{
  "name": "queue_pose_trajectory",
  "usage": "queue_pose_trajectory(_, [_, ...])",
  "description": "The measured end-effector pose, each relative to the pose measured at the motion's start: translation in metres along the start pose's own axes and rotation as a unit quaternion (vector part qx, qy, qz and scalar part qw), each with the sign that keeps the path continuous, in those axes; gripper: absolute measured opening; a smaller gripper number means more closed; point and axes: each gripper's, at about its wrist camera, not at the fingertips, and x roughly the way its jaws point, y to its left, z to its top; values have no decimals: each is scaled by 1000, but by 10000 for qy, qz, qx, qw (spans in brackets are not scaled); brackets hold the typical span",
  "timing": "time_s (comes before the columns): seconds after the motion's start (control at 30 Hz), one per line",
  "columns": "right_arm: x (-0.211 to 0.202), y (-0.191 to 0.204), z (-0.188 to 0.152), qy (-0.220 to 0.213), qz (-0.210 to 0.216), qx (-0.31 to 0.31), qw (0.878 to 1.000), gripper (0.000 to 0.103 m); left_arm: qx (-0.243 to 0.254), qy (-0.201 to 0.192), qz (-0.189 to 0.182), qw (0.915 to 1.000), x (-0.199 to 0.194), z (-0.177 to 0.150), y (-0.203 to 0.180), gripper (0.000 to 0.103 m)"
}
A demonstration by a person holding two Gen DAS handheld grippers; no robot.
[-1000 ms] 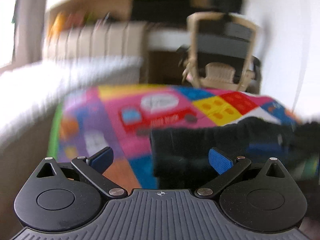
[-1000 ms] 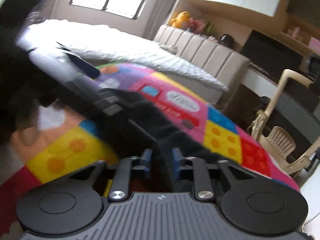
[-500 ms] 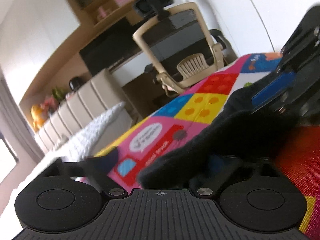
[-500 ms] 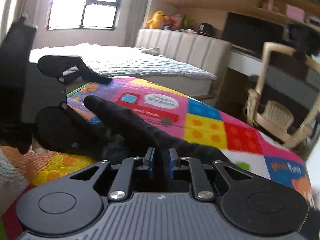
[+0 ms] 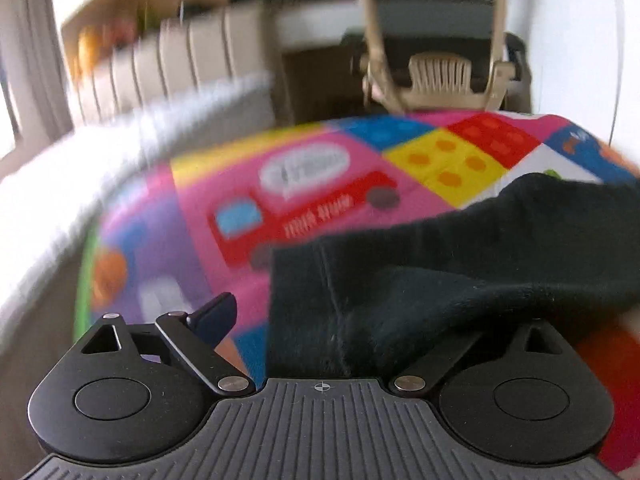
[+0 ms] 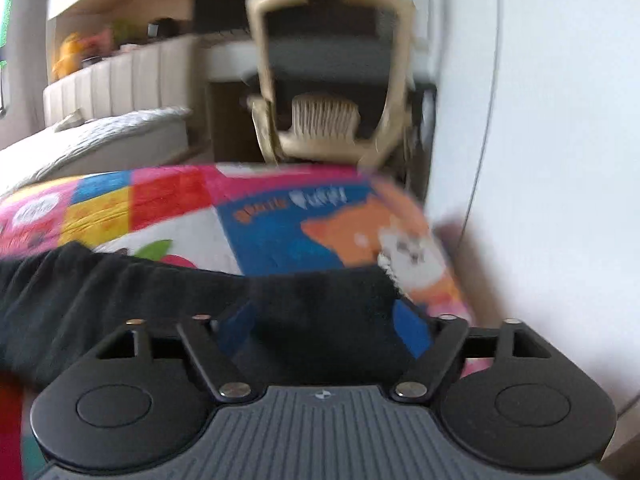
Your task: Fold clothes
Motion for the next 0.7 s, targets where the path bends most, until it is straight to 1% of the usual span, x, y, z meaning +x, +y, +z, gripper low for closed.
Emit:
queue_pose_trajectory(0.03, [1,-1,1,22,85,130,9999,80,-224,159,-132,9995,1,1,6,96])
queue_pose_trajectory(0.07, [0,1,1,8,151,169,9997,71,-389,221,-202,9988,2,-1,10,96])
queue_pose_trajectory(0.1, [-2,2,1,0,247,169,9996,54,-487,236,-256,9982,1,-3,13,95])
queue_pose_trajectory(0.17, [-8,4,-3,9,426,107,9990,34,-500,170,-347,9980,-5,-8,11,82])
queue_pose_trajectory(0.2, [-11,3,-5,-7,453,65,9990,25,-475,136,-399,9980,-10,-10,9,68])
queue_pose_trajectory(0.23, [-16,2,-8,-33,474,40,9989,21,-446,107,-434,9980,-14,-11,7,65])
queue_pose_trajectory(0.3, [-27,-4,-16,-102,549,103,9984,9,-344,89,-335,9988,-18,-9,0,60])
queue_pose_trajectory(0.37, [-41,-13,-23,-98,635,222,9977,7,-272,65,-322,9991,-22,-12,-2,54])
queue_pose_trajectory(0.4, [-48,-18,-26,-93,676,282,9973,6,-252,68,-355,9990,-26,-15,-1,48])
queue_pose_trajectory(0.43, [-56,-22,-29,-86,723,333,9968,6,-207,72,-390,9990,-32,-19,-1,45])
queue_pose_trajectory(0.47, [-64,-27,-32,-88,752,365,9965,5,-138,67,-421,9990,-39,-24,-1,45])
queue_pose_trajectory(0.5, [-74,-32,-36,-99,764,388,9963,0,-83,57,-447,9989,-46,-29,-1,44])
queue_pose_trajectory(0.63, [-111,-53,-49,-174,746,572,9954,0,-13,-26,-612,9981,-80,-54,1,43])
queue_pose_trajectory(0.67, [-119,-56,-51,-199,720,524,9958,0,-21,-70,-635,9980,-87,-59,2,44])
queue_pose_trajectory(0.7, [-125,-57,-54,-224,699,411,9965,2,-14,-125,-613,9980,-93,-64,3,46])
